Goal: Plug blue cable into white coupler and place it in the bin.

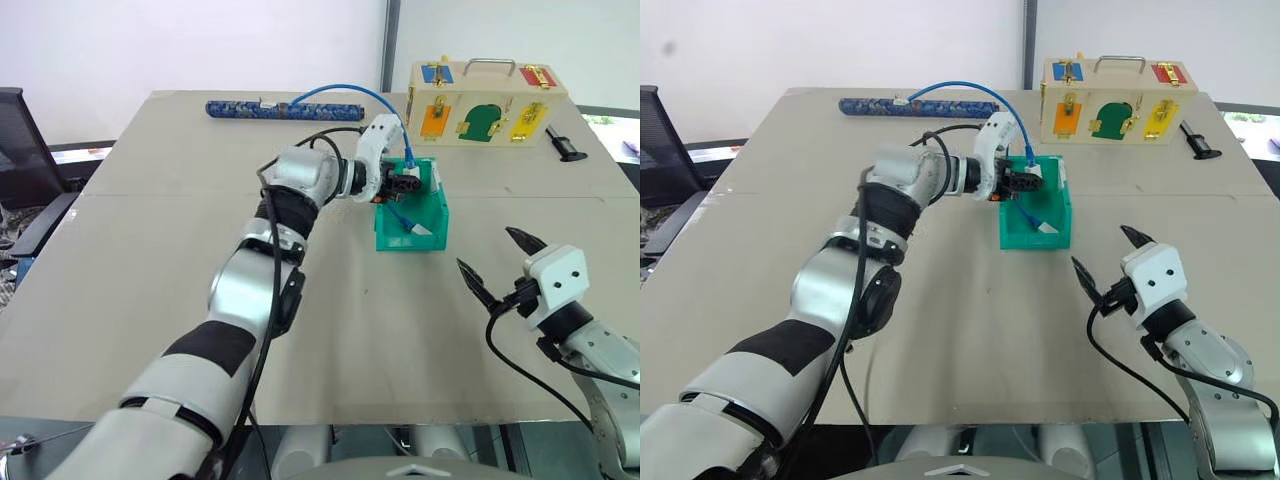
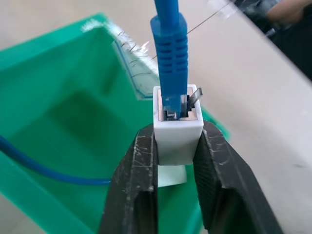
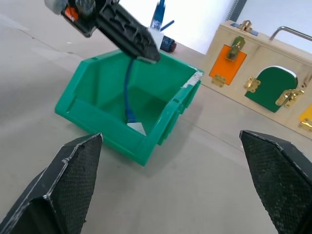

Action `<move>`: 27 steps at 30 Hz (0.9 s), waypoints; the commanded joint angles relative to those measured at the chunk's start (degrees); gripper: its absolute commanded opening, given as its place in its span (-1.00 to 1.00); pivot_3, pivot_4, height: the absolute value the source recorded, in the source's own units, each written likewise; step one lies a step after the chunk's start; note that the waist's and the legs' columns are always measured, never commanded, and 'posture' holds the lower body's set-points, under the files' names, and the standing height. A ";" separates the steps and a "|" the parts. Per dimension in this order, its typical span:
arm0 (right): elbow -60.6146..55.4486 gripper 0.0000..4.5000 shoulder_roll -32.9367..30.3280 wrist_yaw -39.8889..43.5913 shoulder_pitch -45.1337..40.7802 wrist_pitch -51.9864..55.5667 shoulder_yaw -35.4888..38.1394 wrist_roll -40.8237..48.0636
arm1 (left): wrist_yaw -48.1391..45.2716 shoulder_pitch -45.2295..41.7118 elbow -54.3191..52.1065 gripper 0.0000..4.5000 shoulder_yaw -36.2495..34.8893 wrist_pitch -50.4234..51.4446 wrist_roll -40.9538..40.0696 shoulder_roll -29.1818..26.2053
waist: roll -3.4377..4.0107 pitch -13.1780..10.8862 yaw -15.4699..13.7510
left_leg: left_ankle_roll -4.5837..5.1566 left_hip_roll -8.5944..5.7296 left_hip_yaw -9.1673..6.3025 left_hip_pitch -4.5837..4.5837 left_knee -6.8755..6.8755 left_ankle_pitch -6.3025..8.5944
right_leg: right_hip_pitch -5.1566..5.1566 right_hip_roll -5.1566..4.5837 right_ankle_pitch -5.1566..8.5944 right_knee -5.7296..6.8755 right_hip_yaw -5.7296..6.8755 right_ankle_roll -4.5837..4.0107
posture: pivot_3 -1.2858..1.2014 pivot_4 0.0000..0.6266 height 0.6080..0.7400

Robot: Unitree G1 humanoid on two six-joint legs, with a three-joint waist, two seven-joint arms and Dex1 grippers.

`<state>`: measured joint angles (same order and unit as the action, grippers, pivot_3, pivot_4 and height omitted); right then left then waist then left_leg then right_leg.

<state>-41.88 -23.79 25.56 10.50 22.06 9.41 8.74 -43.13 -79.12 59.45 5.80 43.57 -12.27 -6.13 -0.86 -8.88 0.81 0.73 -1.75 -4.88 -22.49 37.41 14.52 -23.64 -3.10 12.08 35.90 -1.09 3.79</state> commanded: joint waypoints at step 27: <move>12.22 1.00 -12.91 18.56 7.33 -6.30 15.86 13.85 | -8.95 73.25 -86.07 0.96 -18.21 -4.91 -14.57 -26.18 | 0.09 -0.28 -0.69 | 0.00 0.34 0.33 0.47 -0.14 0.01 | 0.17 -0.10 -0.06 0.05 -0.60 -0.40 | 0.03 -0.52 0.97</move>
<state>-29.78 -35.42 41.42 16.43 17.34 21.57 20.77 -50.02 -9.30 -22.06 -10.27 41.57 -25.35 -30.11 -0.76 -9.15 0.12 0.73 -1.43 -4.53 -21.97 37.28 14.53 -23.40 -3.20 12.04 35.95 -1.66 3.37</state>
